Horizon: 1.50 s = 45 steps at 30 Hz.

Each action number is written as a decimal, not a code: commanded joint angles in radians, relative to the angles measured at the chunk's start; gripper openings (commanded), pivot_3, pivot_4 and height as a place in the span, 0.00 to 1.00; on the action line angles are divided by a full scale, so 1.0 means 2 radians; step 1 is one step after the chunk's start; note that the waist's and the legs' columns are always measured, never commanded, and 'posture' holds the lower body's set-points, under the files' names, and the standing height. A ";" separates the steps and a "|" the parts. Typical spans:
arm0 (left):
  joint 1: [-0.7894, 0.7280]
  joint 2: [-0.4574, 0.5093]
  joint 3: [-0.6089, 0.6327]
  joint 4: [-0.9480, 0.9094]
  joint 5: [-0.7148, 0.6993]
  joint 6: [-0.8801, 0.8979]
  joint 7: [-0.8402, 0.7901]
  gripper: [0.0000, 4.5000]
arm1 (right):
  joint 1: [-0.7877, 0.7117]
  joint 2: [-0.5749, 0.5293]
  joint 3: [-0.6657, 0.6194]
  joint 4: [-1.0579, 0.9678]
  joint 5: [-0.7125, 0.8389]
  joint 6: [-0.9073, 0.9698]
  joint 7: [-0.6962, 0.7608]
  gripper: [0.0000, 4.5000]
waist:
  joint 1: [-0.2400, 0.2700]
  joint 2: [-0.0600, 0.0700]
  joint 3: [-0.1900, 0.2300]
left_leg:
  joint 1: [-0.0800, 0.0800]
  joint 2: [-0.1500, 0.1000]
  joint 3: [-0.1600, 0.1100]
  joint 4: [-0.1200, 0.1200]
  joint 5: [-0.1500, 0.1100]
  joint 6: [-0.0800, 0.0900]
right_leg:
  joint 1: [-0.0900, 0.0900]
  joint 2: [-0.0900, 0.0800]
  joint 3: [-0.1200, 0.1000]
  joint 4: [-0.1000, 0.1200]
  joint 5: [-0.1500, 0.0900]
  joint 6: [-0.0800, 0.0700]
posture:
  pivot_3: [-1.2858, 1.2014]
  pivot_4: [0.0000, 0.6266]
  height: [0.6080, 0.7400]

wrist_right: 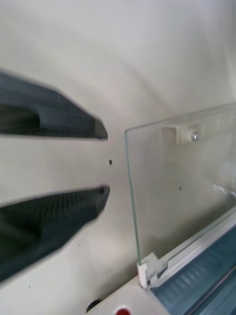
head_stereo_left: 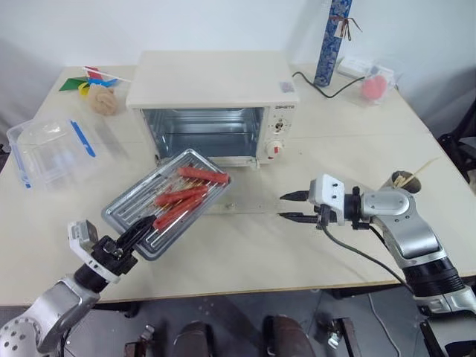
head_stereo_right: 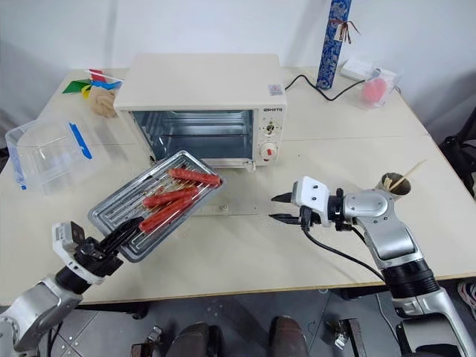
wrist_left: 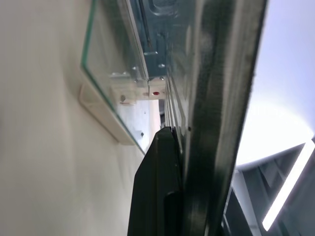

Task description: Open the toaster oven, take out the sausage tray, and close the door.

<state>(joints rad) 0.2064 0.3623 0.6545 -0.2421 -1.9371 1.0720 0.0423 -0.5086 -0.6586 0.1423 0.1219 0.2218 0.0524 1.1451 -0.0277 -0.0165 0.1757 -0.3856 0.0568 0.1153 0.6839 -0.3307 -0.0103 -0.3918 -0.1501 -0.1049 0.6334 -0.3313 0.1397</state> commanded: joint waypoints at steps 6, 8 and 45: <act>0.082 -0.050 0.039 -0.092 -0.018 -0.079 -0.007 0.00 | -0.050 0.046 0.009 0.124 -0.023 -0.074 0.009 0.00 | 0.000 0.000 0.000 | 0.000 0.000 0.001 0.000 0.000 0.001 | 0.001 0.000 0.000 -0.003 0.000 -0.001 | 0.52 0.24 1.00; 0.093 -0.064 0.039 -0.104 -0.018 -0.098 -0.003 0.00 | -0.060 0.061 0.013 0.144 -0.029 -0.084 0.010 0.00 | 0.000 0.000 0.000 | 0.000 0.000 0.001 0.000 0.000 0.001 | 0.000 0.000 0.000 -0.003 0.000 -0.001 | 0.52 0.24 1.00; 0.139 -0.144 0.070 -0.128 -0.018 -0.197 0.032 0.00 | -0.269 0.154 -0.016 0.269 -0.005 -0.102 0.059 0.00 | 0.000 0.001 0.000 | -0.001 0.001 0.001 0.000 0.000 0.001 | 0.000 0.001 0.000 -0.003 0.001 -0.002 | 0.52 0.24 1.00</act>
<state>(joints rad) 0.4890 0.0708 0.8034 -0.4838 -1.9441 0.6692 0.1091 -1.0146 -0.3499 0.1442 0.6517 0.2055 -0.1171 1.2560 -0.0282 -0.0153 0.1763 -0.3872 0.0587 0.1183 0.6844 -0.3315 -0.0078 -0.3915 -0.1486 -0.1040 0.6269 -0.3300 0.1363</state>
